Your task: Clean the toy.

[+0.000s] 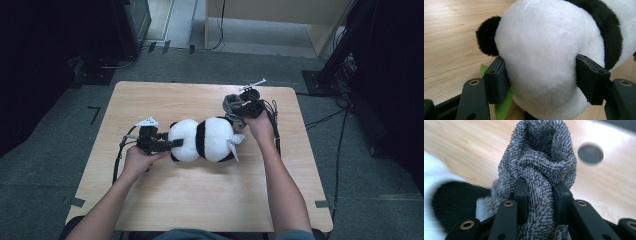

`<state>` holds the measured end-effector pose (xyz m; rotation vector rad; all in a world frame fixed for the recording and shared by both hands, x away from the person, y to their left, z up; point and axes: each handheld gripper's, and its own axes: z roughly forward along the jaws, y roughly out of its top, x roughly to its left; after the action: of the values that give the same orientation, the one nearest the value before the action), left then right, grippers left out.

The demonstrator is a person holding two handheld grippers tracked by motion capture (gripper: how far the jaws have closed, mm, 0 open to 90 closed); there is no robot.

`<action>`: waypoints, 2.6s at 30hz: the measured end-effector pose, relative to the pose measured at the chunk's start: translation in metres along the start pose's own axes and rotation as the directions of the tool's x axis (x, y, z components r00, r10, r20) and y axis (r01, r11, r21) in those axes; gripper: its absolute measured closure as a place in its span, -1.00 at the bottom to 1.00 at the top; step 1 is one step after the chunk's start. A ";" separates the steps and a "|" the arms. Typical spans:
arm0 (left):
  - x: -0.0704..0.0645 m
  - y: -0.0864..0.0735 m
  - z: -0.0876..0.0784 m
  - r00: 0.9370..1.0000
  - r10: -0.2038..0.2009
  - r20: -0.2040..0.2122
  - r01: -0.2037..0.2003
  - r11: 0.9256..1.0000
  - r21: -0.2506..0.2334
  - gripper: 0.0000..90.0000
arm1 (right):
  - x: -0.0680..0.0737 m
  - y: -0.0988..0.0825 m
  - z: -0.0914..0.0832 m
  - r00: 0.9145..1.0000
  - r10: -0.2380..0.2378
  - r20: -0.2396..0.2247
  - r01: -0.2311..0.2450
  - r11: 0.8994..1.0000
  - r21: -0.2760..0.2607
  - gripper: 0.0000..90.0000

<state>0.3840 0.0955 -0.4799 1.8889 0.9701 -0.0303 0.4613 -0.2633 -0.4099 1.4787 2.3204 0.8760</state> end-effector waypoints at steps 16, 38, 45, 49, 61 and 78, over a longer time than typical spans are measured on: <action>-0.002 0.000 0.000 1.000 0.000 -0.011 0.000 1.000 -0.008 -0.25 | 0.115 0.057 -0.017 0.959 -0.254 -0.127 0.241 0.965 -0.105 0.56; -0.004 0.002 0.000 0.999 0.005 -0.031 -0.005 1.000 -0.007 -0.21 | 0.141 0.037 0.027 0.931 -0.353 -0.091 0.356 0.934 0.015 0.57; -0.006 0.002 0.002 1.000 0.009 -0.027 -0.009 1.000 -0.014 -0.19 | 0.098 0.028 0.015 0.964 -0.263 -0.051 0.263 0.965 0.000 0.56; -0.005 0.002 0.001 1.000 0.011 -0.025 -0.011 1.000 -0.013 -0.19 | 0.077 0.025 0.010 0.975 -0.219 -0.028 0.218 0.976 -0.010 0.56; -0.004 0.002 0.001 1.000 0.019 -0.022 -0.020 1.000 -0.008 -0.19 | 0.031 0.002 -0.002 0.994 -0.109 0.009 0.109 0.994 -0.027 0.57; -0.006 -0.002 -0.002 1.000 -0.010 -0.013 0.009 0.999 -0.032 -0.17 | -0.001 -0.059 -0.044 0.999 -0.023 -0.050 0.014 0.984 -0.177 0.61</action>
<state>0.3785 0.0936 -0.4779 1.8576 0.9829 -0.0086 0.3960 -0.2977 -0.4116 1.3753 2.2224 1.0956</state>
